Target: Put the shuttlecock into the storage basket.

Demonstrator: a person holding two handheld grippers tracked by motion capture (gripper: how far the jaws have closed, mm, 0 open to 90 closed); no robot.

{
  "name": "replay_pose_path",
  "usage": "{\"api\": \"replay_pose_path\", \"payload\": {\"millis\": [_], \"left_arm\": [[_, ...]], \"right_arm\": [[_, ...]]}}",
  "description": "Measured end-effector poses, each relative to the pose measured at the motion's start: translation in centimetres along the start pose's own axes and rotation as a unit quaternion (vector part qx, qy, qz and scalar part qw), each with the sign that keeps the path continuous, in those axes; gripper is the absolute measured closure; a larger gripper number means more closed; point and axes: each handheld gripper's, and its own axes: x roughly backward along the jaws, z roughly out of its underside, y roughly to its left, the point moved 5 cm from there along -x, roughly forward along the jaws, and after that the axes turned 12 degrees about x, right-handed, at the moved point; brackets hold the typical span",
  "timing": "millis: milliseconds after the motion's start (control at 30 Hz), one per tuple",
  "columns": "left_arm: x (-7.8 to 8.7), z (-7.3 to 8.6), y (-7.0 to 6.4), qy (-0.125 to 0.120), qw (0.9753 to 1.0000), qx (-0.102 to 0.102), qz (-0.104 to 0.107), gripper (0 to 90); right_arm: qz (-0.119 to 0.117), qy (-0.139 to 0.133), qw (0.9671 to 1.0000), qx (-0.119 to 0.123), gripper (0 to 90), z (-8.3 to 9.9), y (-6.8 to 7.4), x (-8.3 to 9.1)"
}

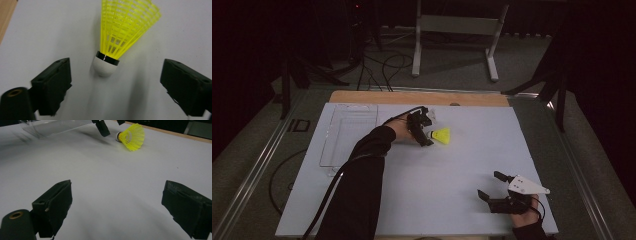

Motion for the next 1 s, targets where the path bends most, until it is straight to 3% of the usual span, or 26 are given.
{"api": "replay_pose_path", "payload": {"millis": [167, 400, 600, 867, 1000], "left_arm": [[-0.4, -0.1, 0.2, 0.005, 0.9999, 0.0, 0.009, 21.1], [-1.1, 0.2, 0.5, 0.019, 0.9997, -0.015, -0.003, 35.3], [-1.4, 0.3, 0.7, 0.023, 0.9995, -0.016, -0.016, 38.5], [-1.8, 0.2, 0.6, 0.021, 0.9997, -0.013, -0.009, 45.6], [-1.7, 0.1, 0.5, 0.022, 0.9995, -0.02, -0.003, 58.1]], "right_arm": [[0.0, -0.001, 1.0, -0.001, 9.8, 0.0, 0.0, 0.1], [-0.001, -0.002, 1.0, -0.001, 9.8, 0.0, -0.1, 0.1], [-0.001, -0.002, 1.0, -0.001, 9.8, 0.0, 0.0, 0.1], [-0.004, -0.003, 1.0, -0.004, 9.8, 0.0, -0.1, 0.1], [-0.003, -0.003, 1.0, -0.004, 9.8, 0.0, -0.1, 0.1]]}}
